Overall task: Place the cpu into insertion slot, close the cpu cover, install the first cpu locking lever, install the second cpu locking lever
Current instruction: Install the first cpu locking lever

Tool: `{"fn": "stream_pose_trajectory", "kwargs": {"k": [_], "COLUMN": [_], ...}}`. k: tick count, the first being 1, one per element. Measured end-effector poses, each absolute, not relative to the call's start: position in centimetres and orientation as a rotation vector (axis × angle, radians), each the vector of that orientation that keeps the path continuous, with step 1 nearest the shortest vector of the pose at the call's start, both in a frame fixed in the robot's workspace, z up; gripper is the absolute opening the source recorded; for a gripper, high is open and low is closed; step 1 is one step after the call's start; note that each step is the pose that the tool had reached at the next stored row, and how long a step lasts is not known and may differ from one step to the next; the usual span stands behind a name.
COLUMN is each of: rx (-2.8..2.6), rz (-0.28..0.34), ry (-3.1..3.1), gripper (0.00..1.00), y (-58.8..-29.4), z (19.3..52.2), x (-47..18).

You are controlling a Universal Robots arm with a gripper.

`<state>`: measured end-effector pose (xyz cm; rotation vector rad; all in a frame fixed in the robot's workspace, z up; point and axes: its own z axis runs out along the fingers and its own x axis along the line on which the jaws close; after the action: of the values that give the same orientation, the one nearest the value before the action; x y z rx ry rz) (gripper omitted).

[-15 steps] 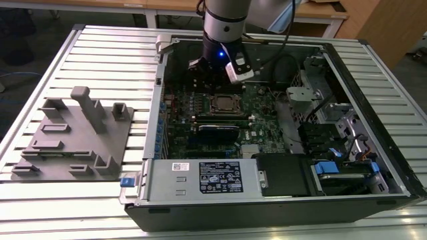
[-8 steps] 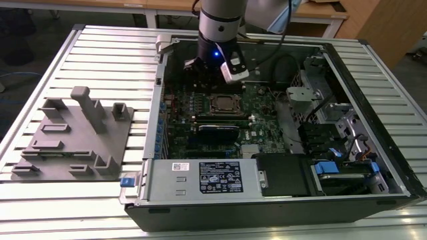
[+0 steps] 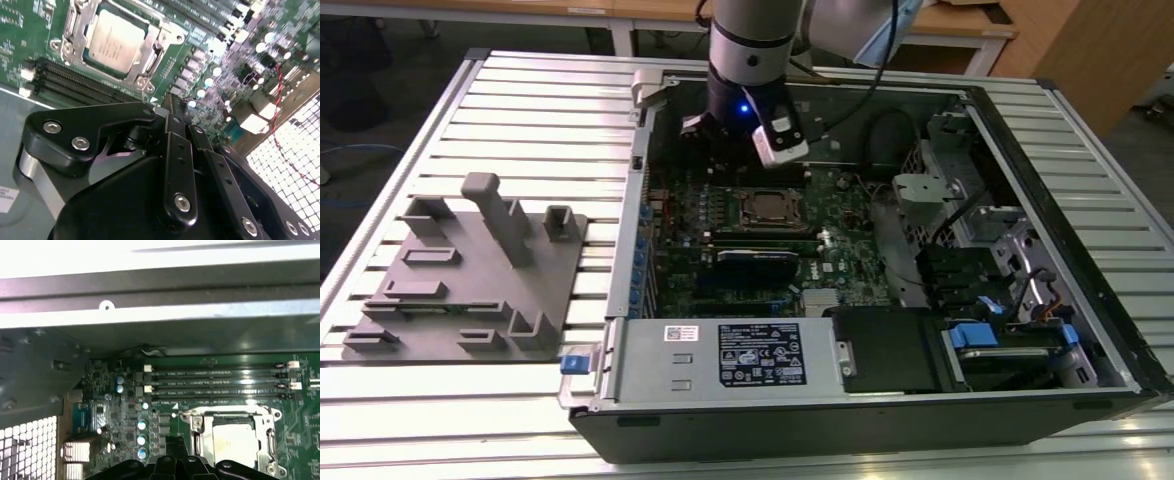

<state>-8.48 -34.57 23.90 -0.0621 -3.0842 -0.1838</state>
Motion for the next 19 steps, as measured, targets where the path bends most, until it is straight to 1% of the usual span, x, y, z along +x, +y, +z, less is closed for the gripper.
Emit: {"fn": "stream_pose_trajectory", "kwargs": {"k": [10,19], "rx": [-0.059,-0.058], "rz": [-0.285,-0.355], "ry": [-3.075,-3.067], "gripper": [0.1,0.1], "y": [-34.57,-34.58], "z": [23.9,23.9], "x": [-8.94,-9.1]}}
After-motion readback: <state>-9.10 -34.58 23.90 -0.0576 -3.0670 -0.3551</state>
